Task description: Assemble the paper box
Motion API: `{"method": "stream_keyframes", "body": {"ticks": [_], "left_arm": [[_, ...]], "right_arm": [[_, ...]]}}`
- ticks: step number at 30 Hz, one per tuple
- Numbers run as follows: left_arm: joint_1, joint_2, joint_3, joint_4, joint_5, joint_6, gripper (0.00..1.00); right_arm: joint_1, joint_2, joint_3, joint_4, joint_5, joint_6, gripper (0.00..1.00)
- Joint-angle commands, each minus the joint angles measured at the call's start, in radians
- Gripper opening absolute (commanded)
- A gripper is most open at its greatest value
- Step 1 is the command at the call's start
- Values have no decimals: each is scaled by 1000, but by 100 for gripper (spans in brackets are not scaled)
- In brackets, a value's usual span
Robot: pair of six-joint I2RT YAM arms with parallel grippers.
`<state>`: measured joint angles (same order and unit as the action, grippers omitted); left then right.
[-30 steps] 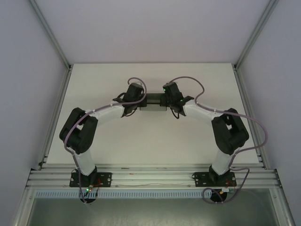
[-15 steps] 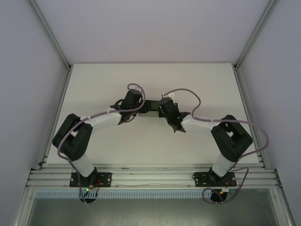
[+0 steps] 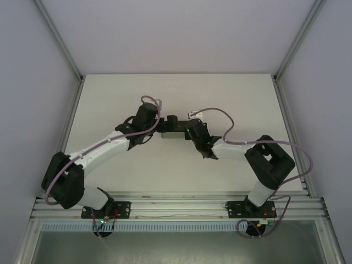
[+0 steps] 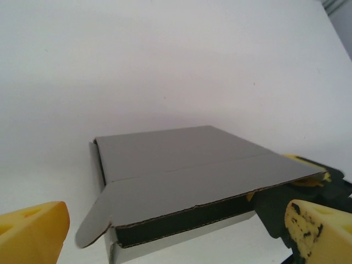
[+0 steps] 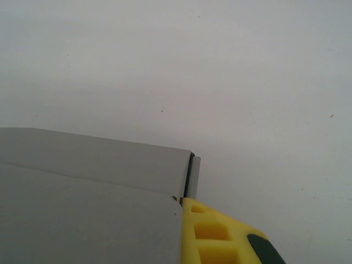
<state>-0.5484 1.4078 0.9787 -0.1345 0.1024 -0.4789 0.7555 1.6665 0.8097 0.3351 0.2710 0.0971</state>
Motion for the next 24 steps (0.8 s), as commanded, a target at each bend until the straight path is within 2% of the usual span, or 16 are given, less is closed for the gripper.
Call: {"method": "stream_keyframes", "body": {"ticks": [1, 3, 7, 12, 13, 18, 21, 24], "left_arm": [[17, 14, 64, -130, -106, -30, 100], [57, 69, 116, -170, -92, -48, 100], [147, 208, 154, -87, 87, -114, 100], [163, 345, 193, -17, 228, -162, 98], [164, 364, 193, 1, 246, -169, 95], [166, 385, 134, 84, 279, -232, 85], [165, 395, 95, 127, 284, -240, 80], [165, 416, 87, 134, 292, -229, 76]], "right_arm": [[18, 22, -51, -58, -52, -74, 0], [20, 29, -46, -61, -30, -74, 0], [21, 34, -52, -36, -29, -74, 0], [26, 41, -54, -17, -35, -65, 0], [28, 42, -56, -14, -36, -67, 0], [44, 25, -57, -36, -40, -103, 1], [47, -1, -69, -50, -70, -96, 7], [47, -38, -91, -51, -81, -104, 17]]}}
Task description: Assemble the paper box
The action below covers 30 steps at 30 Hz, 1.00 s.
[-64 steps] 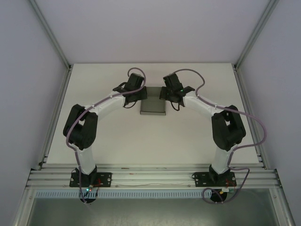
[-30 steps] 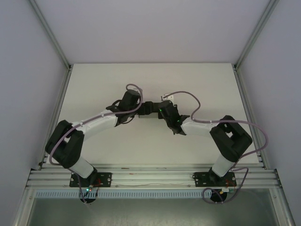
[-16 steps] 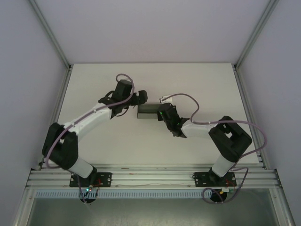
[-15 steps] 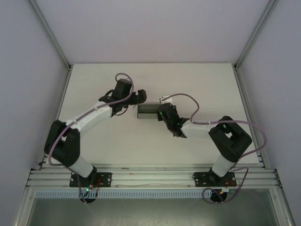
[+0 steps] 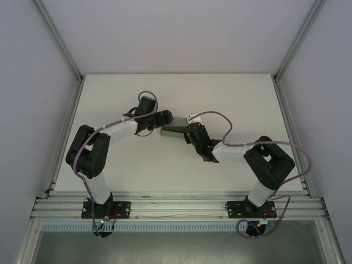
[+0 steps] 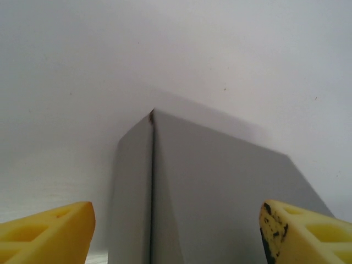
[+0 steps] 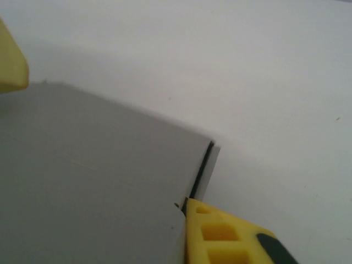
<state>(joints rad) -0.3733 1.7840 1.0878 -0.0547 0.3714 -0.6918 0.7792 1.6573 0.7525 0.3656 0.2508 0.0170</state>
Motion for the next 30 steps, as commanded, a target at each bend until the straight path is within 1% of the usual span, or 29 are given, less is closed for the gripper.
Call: {"method": "stream_keyframes", "body": {"ticks": [1, 3, 5, 7, 9, 10, 12, 14, 15, 18, 19, 20, 22, 25, 27, 28, 30], "left_arm": [[-9, 47, -22, 49, 21, -8, 75], [-9, 60, -23, 46, 13, 6, 74], [-10, 73, -16, 39, 10, 23, 70], [-9, 81, -22, 52, 9, 35, 70], [-10, 89, -21, 53, 13, 47, 69], [-9, 93, -22, 58, 19, 53, 69], [-9, 101, -18, 56, 21, 61, 67], [-9, 106, -14, 47, 10, 72, 67], [-10, 109, -16, 49, 9, 79, 65], [-10, 115, -12, 42, 15, 94, 64], [-10, 115, -14, 50, 17, 98, 64], [-10, 115, -17, 56, 18, 99, 64], [-8, 118, -15, 64, 27, 108, 63], [-8, 150, -2, 61, 37, 120, 56], [0, 163, 0, 76, 60, 120, 51], [8, 173, -2, 88, 86, 114, 50], [27, 187, -11, 107, 120, 97, 45]], "right_arm": [[23, -42, -40, -88, -55, -31, 20], [25, -66, -47, -109, -57, -46, 26], [24, -88, -50, -142, -71, -65, 36], [24, -117, -51, -177, -72, -69, 46], [23, -155, -61, -205, -75, -70, 51], [22, -179, -71, -225, -90, -78, 54], [22, -224, -86, -269, -136, -113, 66], [17, -275, -103, -307, -163, -119, 73], [10, -305, -111, -326, -197, -119, 77], [-29, -381, -131, -334, -267, -76, 83], [-49, -399, -133, -323, -269, -41, 86], [-76, -412, -127, -319, -282, 12, 90], [-149, -417, -78, -357, -403, 98, 93], [-231, -362, 30, -416, -484, 250, 94], [-270, -298, 97, -454, -532, 293, 94], [-288, -267, 125, -471, -549, 310, 94], [-326, -196, 177, -509, -568, 356, 93]]}}
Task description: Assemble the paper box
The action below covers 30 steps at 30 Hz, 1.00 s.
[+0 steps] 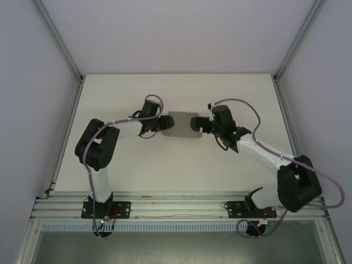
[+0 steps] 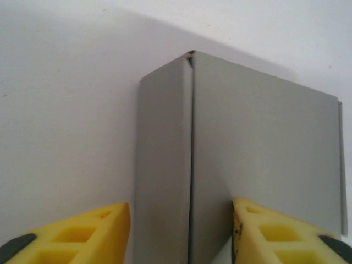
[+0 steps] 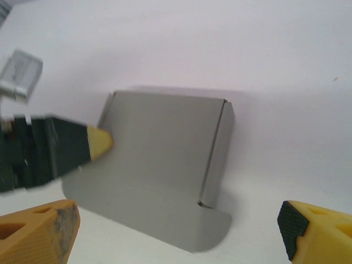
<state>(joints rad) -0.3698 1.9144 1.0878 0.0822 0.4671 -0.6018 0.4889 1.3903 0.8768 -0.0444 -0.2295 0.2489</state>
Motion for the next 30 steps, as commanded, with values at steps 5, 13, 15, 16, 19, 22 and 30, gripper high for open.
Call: {"method": "stream_keyframes", "body": {"ticks": [5, 13, 15, 16, 19, 22, 30], "left_arm": [[47, 63, -43, 6, 54, -3, 37], [94, 70, -129, 134, 166, -50, 26], [110, 72, -157, 187, 200, -68, 25], [115, 74, -165, 205, 219, -70, 25], [124, 74, -189, 249, 251, -65, 24], [140, 76, -226, 325, 283, -92, 22], [166, 101, -273, 482, 369, -155, 22]], "right_arm": [[-138, 217, 116, -87, -240, 200, 94], [-178, 372, 193, -16, -384, 200, 94], [-188, 410, 208, -10, -422, 219, 94], [-190, 426, 214, 3, -450, 226, 94], [-193, 472, 228, 50, -524, 259, 94], [-194, 504, 243, 66, -565, 280, 94], [-193, 550, 248, 157, -692, 325, 91]]}}
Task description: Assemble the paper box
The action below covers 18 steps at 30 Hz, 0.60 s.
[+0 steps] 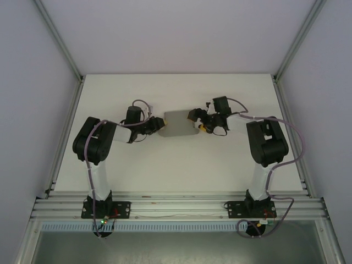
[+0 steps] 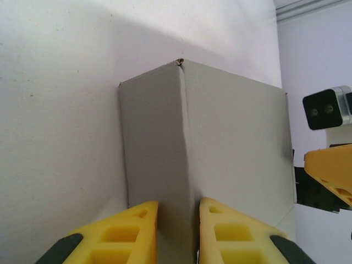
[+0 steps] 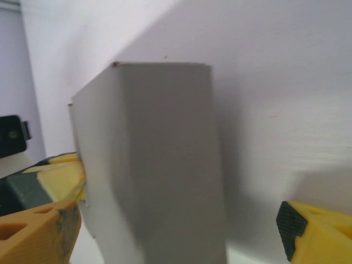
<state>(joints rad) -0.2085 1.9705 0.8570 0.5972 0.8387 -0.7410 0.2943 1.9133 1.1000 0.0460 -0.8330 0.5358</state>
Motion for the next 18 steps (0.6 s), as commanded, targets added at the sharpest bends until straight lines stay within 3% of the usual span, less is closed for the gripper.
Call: {"method": "stream_keyframes", "body": {"ticks": [1, 6, 11, 13, 16, 18], "left_arm": [[6, 44, -46, -24, -1, -17, 22], [6, 38, -35, -50, 7, 6, 24], [8, 26, -29, -50, 29, 29, 29], [8, 13, -23, -51, 31, 50, 29], [9, -17, 2, -85, 33, 92, 40], [8, -51, 12, -88, 28, 121, 58]], "right_arm": [[1, 37, 25, 94, -109, 51, 90], [0, 105, 59, 174, -194, 98, 85], [-5, 132, 77, 325, -254, 179, 64], [-10, 136, 85, 350, -277, 198, 50], [-15, 124, 83, 368, -296, 214, 37], [-17, 99, 74, 351, -291, 212, 36]]}}
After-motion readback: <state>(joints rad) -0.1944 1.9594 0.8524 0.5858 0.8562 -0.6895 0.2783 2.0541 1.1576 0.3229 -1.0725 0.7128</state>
